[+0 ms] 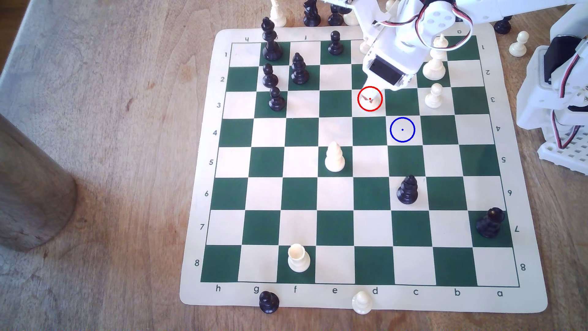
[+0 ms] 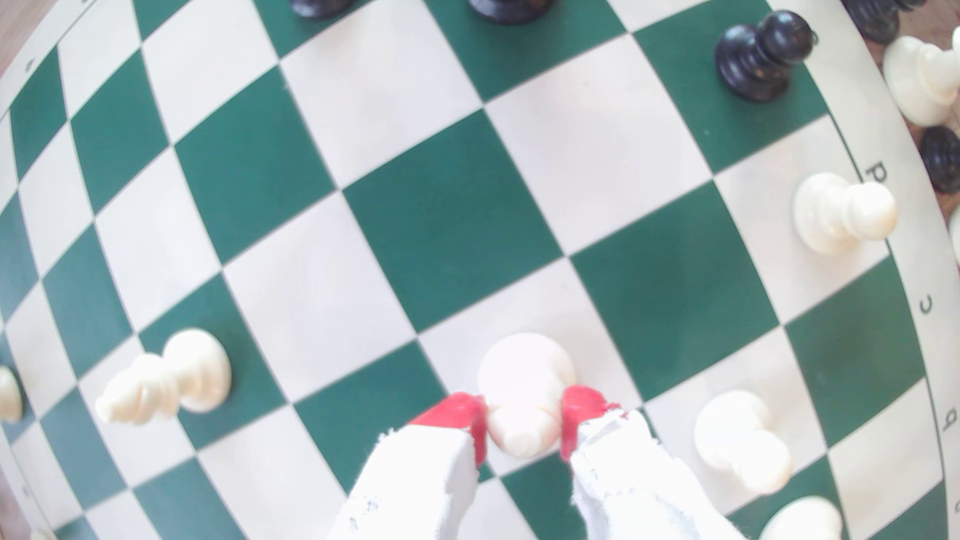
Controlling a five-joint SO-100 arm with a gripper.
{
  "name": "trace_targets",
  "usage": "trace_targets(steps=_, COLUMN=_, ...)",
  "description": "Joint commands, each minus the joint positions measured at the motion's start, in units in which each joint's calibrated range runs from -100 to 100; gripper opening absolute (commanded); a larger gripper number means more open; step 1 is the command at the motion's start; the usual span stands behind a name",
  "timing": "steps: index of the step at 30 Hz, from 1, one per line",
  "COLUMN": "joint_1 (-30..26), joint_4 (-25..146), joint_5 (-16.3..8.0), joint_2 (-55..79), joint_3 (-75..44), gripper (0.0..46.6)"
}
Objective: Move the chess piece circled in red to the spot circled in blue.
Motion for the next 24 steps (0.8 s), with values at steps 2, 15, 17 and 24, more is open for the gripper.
trace_targets(steps=2, joint_1=0.10, joint_4=-1.05, joint_5=-0.05, joint_2=-1.25, joint_3=-0.88, gripper=0.2)
trace_targets(steps=15, joint_1=0.33, joint_4=6.81, joint_5=0.10, joint_2=-15.85, joint_3=-3.51, gripper=0.2)
trace_targets(steps=17, joint_1=-2.33, joint_4=7.79, joint_5=0.00, joint_2=-18.48, joint_3=-0.25, gripper=0.2)
trace_targets(steps=24, joint_1=-5.53, joint_4=8.61, joint_5=-0.29, joint_2=-21.62, joint_3=5.74, gripper=0.2)
